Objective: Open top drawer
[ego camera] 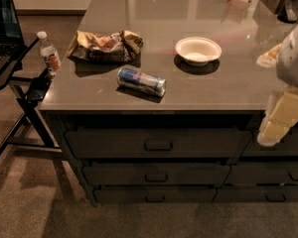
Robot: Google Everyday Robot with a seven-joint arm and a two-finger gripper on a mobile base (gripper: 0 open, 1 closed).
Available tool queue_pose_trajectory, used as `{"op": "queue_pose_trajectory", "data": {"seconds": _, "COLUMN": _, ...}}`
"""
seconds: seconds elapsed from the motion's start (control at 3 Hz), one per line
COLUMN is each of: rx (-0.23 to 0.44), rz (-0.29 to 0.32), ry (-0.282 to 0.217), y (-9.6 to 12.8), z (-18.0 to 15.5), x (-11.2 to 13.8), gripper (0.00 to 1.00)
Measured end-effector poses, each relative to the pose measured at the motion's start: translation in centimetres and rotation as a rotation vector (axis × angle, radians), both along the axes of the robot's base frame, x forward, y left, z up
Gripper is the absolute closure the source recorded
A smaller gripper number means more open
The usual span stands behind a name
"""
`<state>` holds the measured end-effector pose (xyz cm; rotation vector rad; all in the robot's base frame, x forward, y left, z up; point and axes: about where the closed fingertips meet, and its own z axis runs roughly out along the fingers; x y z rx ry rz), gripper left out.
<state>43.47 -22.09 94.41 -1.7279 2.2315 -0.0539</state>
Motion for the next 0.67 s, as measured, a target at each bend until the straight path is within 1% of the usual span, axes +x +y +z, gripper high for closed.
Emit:
{"op": "queue_pose_trajectory", "data": {"seconds": 0.33, "rx": 0.05, "rz": 0.021, "ry": 0.006, "y": -0.6, "z": -3.6, "x": -0.8, "gripper": 0.0}}
{"op": "queue_pose_trajectory", "data": {"seconds": 0.67, "rx": 0.116, "rz": 0.043, "ry": -0.047, "y": -0.9, "z": -6.9, "x": -1.8, "gripper": 0.0}}
